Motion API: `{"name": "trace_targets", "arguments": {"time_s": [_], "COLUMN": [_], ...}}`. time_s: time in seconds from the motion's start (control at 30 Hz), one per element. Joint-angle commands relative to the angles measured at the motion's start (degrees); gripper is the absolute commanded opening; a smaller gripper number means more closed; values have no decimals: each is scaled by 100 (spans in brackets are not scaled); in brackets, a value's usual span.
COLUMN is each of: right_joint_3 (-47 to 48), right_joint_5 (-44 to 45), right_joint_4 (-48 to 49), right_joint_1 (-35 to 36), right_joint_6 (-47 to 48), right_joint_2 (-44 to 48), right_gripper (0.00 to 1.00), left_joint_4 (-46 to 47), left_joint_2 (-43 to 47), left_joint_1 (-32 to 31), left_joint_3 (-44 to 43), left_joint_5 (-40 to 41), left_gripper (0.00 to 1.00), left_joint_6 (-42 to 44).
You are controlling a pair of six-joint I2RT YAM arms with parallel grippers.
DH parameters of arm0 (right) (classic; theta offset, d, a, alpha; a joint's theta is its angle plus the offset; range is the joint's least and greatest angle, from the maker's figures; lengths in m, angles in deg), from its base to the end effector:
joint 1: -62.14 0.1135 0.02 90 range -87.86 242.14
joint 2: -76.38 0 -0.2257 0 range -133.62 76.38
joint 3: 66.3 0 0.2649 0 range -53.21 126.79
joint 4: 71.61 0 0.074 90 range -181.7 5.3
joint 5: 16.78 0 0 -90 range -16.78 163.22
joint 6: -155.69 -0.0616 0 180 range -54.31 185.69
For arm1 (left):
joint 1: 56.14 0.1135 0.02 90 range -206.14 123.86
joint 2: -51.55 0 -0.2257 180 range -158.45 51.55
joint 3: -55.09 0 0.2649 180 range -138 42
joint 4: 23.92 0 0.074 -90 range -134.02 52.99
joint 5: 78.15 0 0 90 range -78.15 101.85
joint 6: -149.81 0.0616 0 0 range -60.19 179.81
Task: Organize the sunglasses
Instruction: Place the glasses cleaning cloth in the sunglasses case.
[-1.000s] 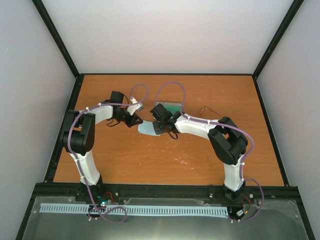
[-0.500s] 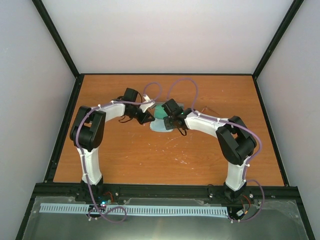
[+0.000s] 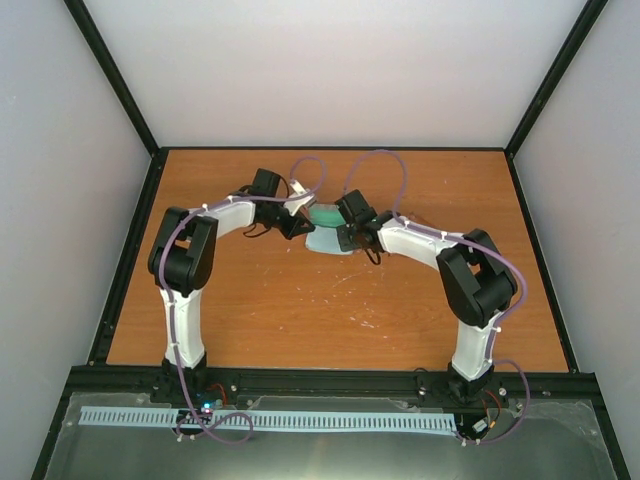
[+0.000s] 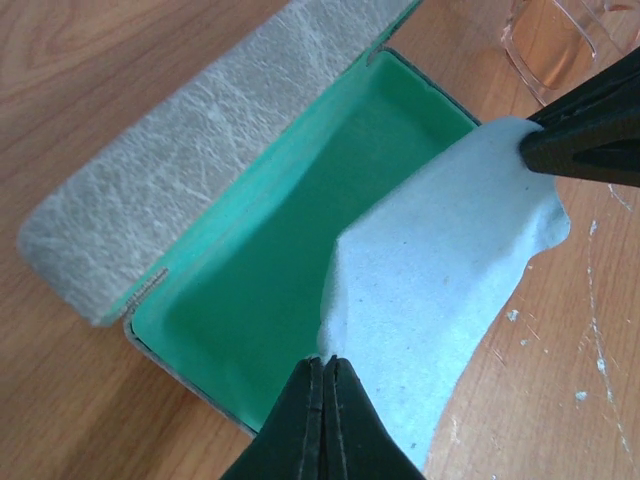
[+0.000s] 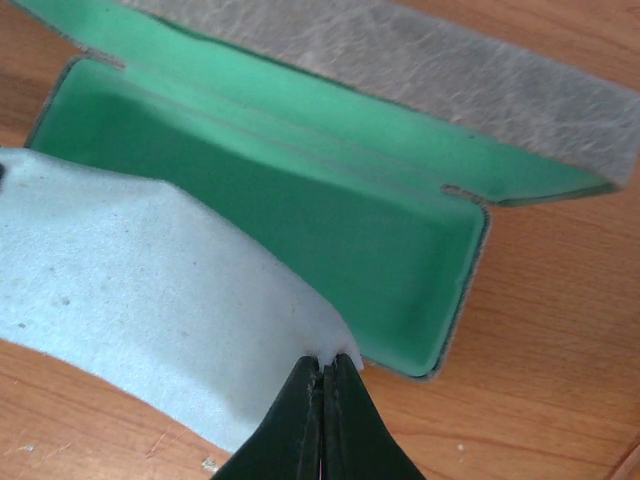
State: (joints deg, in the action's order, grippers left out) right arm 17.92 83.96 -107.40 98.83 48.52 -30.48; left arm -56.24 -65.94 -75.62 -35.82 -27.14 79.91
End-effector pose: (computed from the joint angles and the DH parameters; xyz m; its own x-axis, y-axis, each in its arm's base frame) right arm 0.3279 0.2300 0.1129 -0.8030 -0.2366 -0.5471 -0.2844 0.9587 0.0029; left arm 0.3868 -0.1779 0.0908 -0.5637 0.4827 -0.6702 0.8086 0.4882 -0.3284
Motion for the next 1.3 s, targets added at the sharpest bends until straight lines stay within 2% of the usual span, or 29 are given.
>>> {"name": "trace_targets", "arguments": {"time_s": [0.0,0.87,1.27], "right_joint_3": [63,485,380], "right_joint_5": [60,-148,-121], "right_joint_4": [160,205,463], "right_joint_1": [-162,-494,-574], "right_joint_6": [161,416,363], "right_joint_2": [29,-550,-533], "right_gripper": [3,3,3], "left_joint_4": [134,-30,28], "left_joint_2": [-152,-761,-799], "left_joint_1": [-64,-64,-64], "left_joint_3": [-326,-1119,-1131], "left_joint_5": [-48,64,91], "left_gripper": [1,1,1], "left_joint_6": [-115,-8,-39]}}
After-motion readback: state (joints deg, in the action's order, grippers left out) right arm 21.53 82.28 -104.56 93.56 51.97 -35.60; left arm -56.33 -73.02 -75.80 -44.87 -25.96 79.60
